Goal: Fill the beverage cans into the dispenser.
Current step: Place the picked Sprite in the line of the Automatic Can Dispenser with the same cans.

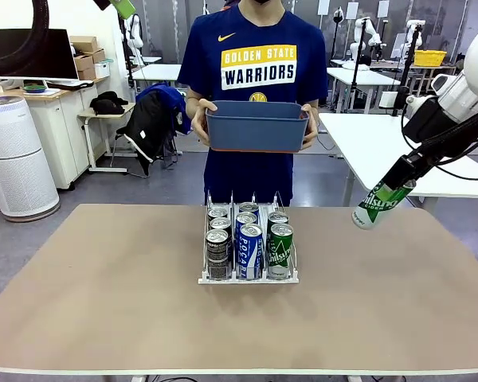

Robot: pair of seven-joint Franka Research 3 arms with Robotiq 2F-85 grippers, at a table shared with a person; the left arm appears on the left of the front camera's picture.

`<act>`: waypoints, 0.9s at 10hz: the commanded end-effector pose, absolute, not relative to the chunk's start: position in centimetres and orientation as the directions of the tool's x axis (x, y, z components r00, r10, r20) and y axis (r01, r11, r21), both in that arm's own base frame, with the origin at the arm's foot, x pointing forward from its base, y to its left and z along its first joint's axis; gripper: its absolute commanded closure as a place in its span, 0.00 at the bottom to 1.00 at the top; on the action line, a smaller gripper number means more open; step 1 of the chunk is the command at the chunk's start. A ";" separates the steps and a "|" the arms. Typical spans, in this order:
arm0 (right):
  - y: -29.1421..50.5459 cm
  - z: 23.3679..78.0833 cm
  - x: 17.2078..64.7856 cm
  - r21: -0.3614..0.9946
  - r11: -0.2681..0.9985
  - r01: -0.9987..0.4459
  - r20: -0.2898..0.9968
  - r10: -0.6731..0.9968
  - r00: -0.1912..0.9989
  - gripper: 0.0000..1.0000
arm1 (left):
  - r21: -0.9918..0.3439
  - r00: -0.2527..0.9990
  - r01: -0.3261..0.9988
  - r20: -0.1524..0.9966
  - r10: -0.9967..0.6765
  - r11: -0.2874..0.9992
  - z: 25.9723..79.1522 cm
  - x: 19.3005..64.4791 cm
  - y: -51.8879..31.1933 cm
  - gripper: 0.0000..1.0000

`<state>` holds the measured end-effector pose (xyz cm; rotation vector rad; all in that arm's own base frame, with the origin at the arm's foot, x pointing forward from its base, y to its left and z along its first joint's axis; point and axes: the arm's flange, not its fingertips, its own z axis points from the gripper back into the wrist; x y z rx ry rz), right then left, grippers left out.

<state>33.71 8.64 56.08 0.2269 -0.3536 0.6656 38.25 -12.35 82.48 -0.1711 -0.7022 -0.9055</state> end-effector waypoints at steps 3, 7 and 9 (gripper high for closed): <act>13.4 52.2 33.7 0.079 0.769 -0.634 0.343 0.576 0.742 0.42 | 0.149 0.414 0.769 0.624 -0.662 0.622 82.5 38.1 -12.2 0.00; 18.6 48.2 31.5 0.072 0.747 -0.661 0.379 0.592 0.711 0.42 | 0.149 0.414 0.769 0.624 -0.662 0.622 82.5 38.1 -12.2 0.00; 21.0 46.0 30.7 0.099 0.741 -0.664 0.410 0.577 0.706 0.42 | 0.149 0.414 0.769 0.624 -0.662 0.622 82.5 38.1 -12.2 0.00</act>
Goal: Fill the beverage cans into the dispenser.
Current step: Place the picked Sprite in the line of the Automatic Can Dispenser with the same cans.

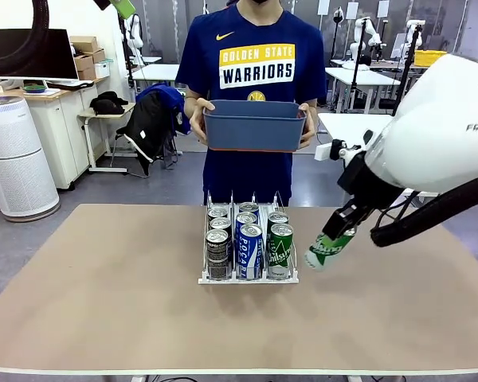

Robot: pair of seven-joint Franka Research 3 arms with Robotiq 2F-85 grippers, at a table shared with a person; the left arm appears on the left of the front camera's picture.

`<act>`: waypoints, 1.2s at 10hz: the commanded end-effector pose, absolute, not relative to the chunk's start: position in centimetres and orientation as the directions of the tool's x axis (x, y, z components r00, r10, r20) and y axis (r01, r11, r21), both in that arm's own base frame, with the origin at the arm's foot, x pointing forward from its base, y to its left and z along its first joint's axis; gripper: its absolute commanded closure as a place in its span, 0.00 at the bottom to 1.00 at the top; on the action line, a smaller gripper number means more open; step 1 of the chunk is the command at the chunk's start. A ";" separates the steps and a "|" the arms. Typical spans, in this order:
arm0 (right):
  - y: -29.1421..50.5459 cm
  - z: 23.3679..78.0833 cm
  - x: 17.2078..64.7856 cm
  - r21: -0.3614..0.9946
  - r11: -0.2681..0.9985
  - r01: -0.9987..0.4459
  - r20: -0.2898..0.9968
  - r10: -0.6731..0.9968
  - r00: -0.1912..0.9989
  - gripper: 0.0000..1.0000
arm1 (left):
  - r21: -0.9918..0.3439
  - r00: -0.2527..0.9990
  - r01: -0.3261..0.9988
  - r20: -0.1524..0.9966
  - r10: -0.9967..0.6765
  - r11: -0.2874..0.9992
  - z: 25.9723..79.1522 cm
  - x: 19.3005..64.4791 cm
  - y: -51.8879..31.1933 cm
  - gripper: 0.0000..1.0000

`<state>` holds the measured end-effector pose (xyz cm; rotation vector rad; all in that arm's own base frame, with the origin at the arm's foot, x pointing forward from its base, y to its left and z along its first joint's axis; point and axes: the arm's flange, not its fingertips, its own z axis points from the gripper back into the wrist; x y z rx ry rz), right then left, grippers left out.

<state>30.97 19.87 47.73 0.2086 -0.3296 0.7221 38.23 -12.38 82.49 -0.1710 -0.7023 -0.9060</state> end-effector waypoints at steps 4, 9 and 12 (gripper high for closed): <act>23.6 44.8 30.9 0.051 0.757 -0.651 0.412 0.578 0.704 0.42 | 0.149 0.414 0.769 0.624 -0.662 0.622 82.5 38.1 -12.2 0.00; 23.3 45.0 32.3 0.082 0.768 -0.635 0.403 0.557 0.726 0.42 | 0.149 0.414 0.769 0.624 -0.662 0.622 82.5 38.1 -12.2 0.00; 23.9 43.5 34.4 0.113 0.777 -0.619 0.431 0.523 0.735 0.42 | 0.149 0.414 0.769 0.624 -0.662 0.622 82.5 38.1 -12.2 0.00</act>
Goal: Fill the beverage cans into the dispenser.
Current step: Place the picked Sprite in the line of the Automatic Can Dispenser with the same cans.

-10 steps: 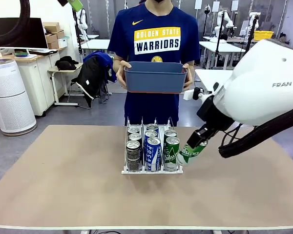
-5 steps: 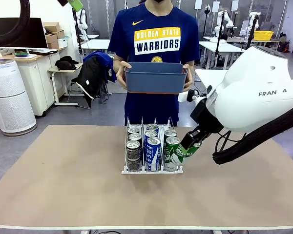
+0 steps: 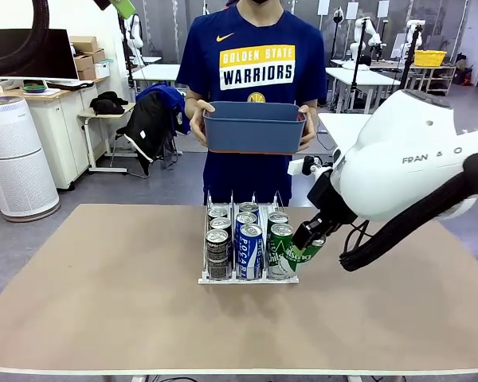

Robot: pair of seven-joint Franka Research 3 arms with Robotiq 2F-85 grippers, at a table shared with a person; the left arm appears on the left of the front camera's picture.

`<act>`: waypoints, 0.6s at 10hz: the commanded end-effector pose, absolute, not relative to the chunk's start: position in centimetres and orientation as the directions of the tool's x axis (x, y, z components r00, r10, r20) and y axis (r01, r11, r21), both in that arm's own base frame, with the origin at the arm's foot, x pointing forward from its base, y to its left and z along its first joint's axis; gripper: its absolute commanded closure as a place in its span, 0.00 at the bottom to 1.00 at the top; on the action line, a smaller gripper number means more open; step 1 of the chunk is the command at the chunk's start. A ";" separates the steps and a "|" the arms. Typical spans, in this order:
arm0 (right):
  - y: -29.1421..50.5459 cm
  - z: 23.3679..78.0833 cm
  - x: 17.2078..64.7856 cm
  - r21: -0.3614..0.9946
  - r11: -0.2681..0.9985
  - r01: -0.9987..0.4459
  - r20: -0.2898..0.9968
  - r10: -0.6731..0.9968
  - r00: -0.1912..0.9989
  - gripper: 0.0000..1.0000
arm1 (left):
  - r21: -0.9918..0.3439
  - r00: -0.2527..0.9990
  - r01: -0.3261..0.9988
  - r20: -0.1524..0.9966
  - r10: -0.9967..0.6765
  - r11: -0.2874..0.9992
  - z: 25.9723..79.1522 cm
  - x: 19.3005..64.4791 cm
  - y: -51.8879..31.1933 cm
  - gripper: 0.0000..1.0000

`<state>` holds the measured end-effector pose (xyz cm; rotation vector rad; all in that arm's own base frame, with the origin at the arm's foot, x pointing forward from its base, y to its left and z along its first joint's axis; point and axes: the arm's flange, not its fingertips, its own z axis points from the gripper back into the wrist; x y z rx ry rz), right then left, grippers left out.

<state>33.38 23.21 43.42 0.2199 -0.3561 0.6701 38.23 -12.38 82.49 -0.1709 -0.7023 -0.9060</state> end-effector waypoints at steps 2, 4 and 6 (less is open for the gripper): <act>24.3 43.5 36.2 0.128 0.784 -0.607 0.460 0.495 0.737 0.42 | 0.149 0.414 0.769 0.624 -0.662 0.622 82.5 38.1 -12.2 0.00; 24.4 43.6 37.8 0.111 0.792 -0.601 0.480 0.487 0.730 0.42 | 0.149 0.414 0.769 0.624 -0.662 0.622 82.5 38.1 -12.2 0.00; 25.5 43.2 38.7 0.085 0.799 -0.595 0.505 0.480 0.717 0.42 | 0.149 0.414 0.769 0.624 -0.662 0.622 82.5 38.1 -12.2 0.00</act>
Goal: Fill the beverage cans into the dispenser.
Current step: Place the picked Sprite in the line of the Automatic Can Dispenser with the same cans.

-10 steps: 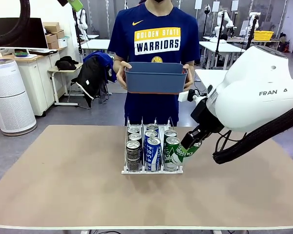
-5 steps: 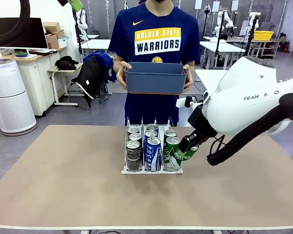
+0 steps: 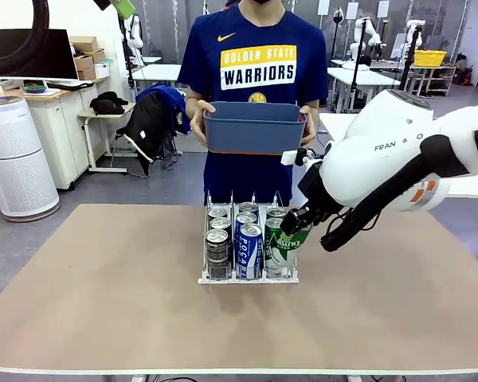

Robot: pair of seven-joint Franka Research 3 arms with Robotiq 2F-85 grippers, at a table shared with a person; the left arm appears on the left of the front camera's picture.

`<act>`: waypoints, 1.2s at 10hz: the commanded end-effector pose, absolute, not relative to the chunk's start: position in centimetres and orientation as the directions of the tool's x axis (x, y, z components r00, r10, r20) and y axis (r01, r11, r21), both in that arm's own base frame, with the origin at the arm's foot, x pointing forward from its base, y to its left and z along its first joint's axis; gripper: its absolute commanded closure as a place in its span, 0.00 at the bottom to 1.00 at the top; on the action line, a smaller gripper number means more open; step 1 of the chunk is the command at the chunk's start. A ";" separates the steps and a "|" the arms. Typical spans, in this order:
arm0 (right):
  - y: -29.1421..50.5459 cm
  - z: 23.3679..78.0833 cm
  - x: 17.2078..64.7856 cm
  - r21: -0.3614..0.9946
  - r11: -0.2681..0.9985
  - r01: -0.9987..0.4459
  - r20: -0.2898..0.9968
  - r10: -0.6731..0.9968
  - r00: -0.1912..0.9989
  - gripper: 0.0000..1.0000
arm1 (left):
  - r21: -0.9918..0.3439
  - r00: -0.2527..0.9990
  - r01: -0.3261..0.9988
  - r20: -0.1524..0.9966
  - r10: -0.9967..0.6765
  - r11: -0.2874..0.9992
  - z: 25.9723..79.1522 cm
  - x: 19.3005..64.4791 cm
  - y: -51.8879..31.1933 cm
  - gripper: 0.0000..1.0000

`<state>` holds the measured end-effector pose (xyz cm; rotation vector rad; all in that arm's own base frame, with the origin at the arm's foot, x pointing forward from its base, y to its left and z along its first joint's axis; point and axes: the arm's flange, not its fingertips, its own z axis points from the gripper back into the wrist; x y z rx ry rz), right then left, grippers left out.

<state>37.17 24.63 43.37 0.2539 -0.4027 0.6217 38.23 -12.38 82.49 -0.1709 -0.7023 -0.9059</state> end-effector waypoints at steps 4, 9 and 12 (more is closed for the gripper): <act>25.9 41.8 40.5 0.061 0.805 -0.590 0.481 0.494 0.725 0.42 | 0.149 0.414 0.769 0.624 -0.662 0.622 82.5 38.1 -12.2 0.00; 26.1 39.3 42.2 0.082 0.790 -0.608 0.374 0.541 0.753 0.42 | 0.149 0.414 0.769 0.624 -0.662 0.622 82.5 38.1 -12.2 0.00; 26.5 38.3 42.8 0.097 0.764 -0.638 0.329 0.581 0.745 0.42 | 0.149 0.414 0.769 0.624 -0.662 0.622 82.5 38.1 -12.2 0.00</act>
